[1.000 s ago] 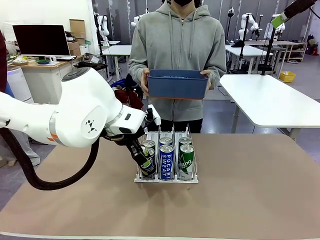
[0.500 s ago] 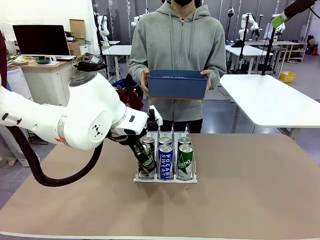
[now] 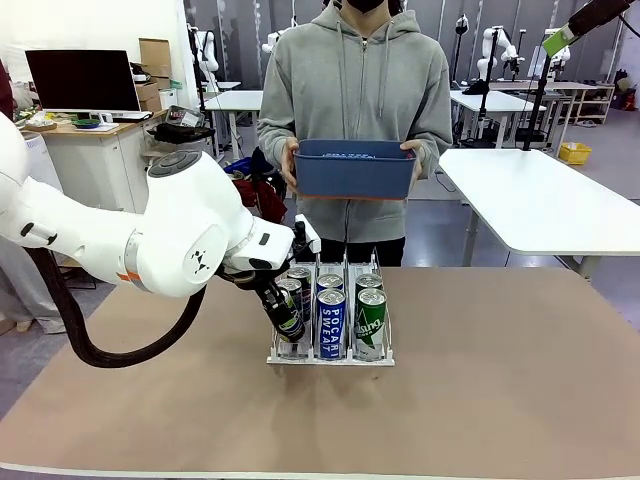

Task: Fill the beverage cans into the dispenser.
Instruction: Place the picked Pepsi coke in the line of the Automatic Can Dispenser with the same cans.

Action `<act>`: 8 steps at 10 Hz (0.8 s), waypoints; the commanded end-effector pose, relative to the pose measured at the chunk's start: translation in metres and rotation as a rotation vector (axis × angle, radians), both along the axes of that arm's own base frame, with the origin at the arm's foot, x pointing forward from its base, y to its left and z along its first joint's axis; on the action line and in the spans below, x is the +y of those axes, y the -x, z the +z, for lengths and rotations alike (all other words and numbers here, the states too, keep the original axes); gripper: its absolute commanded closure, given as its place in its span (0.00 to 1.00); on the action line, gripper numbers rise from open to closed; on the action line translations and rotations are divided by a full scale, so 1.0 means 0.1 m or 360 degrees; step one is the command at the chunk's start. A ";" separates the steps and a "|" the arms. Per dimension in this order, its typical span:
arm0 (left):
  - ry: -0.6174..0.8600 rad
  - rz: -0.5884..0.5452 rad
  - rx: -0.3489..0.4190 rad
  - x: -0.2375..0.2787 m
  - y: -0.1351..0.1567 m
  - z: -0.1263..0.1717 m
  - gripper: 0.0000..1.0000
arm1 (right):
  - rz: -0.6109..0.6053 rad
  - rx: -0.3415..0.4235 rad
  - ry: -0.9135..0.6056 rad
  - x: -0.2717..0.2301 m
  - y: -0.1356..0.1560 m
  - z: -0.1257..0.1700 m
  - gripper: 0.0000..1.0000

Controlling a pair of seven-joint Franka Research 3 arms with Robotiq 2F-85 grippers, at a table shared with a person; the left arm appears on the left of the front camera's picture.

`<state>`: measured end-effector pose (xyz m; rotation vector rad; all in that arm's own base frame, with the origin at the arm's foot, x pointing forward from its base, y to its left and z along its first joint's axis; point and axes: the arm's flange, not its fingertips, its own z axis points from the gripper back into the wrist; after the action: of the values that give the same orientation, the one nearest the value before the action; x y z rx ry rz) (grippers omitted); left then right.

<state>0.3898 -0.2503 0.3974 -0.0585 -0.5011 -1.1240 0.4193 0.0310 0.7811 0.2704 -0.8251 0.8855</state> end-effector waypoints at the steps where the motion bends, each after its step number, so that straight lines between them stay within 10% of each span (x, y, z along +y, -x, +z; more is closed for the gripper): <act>1: -0.0009 0.0081 -0.0055 0.09 -0.16 0.04 0.42 | 0.0000 0.0001 -0.0001 0.00 0.01 0.00 0.00; 8: -0.0125 0.0028 0.0362 -0.10 -0.39 -0.15 0.42 | 0.0000 0.0001 -0.0001 0.00 0.01 0.00 0.00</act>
<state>0.4283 -0.2644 0.3845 -0.1154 -0.3046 -1.0980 0.4193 0.0310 0.7811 0.2704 -0.8251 0.8855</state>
